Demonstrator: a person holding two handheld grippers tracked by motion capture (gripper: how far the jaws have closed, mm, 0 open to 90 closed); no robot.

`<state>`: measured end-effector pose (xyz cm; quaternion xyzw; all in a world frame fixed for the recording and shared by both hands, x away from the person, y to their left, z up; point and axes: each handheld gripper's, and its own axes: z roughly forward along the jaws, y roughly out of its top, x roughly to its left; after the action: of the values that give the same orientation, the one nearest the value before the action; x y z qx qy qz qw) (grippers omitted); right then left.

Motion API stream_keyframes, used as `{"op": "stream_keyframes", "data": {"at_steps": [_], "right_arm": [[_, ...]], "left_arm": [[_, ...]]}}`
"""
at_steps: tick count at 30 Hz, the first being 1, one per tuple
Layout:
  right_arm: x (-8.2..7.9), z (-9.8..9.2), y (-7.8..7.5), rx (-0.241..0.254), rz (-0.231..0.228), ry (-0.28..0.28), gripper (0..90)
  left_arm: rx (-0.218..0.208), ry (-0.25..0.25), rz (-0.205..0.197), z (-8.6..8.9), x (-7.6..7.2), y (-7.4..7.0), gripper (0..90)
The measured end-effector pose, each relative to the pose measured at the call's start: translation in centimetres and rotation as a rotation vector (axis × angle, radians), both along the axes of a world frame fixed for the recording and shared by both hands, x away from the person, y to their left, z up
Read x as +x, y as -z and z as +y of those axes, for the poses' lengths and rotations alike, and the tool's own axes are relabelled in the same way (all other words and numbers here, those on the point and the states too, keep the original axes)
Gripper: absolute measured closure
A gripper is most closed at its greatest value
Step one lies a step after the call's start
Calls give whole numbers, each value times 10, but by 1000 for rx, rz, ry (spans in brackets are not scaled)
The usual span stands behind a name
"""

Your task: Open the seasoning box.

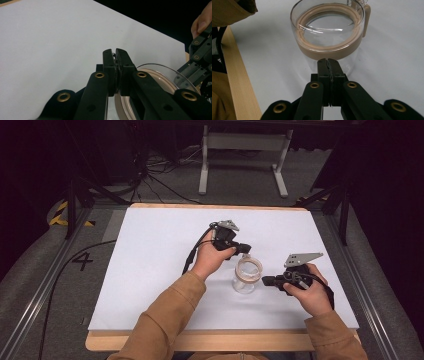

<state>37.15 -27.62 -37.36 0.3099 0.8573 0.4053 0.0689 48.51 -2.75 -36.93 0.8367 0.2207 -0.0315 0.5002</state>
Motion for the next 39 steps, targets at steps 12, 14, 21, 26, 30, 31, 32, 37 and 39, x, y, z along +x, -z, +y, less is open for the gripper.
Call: {"op": "stream_keyframes", "data": {"at_steps": [12, 14, 21, 26, 30, 31, 32, 37, 39], "right_arm": [[-1, 2, -1, 9, -4, -6, 900], [-2, 2, -2, 15, -10, -8, 900], [-3, 6, -8, 83, -72, 2, 900], [-3, 9, -11, 105, -106, 6, 900], [-3, 8, -12, 110, -109, 7, 900], [-2, 7, -12, 111, -110, 9, 900], [-2, 7, -12, 114, -111, 8, 900], [0, 6, -13, 122, -119, 8, 900], [1, 6, -15, 130, -129, 7, 900]], "left_arm": [[32, -11, -7, -2, 1, 1, 894], [20, -14, 1, -2, 1, 2, 897], [16, -5, -2, -1, 2, 0, 890], [35, -4, -8, 0, 1, -2, 887], [39, -21, -16, 3, 0, -4, 873], [39, -22, -19, 6, -2, -5, 870], [45, -22, -34, 8, -3, -8, 867], [53, -15, -65, 18, -15, -17, 861], [56, -14, -83, 23, -22, -22, 857]]}}
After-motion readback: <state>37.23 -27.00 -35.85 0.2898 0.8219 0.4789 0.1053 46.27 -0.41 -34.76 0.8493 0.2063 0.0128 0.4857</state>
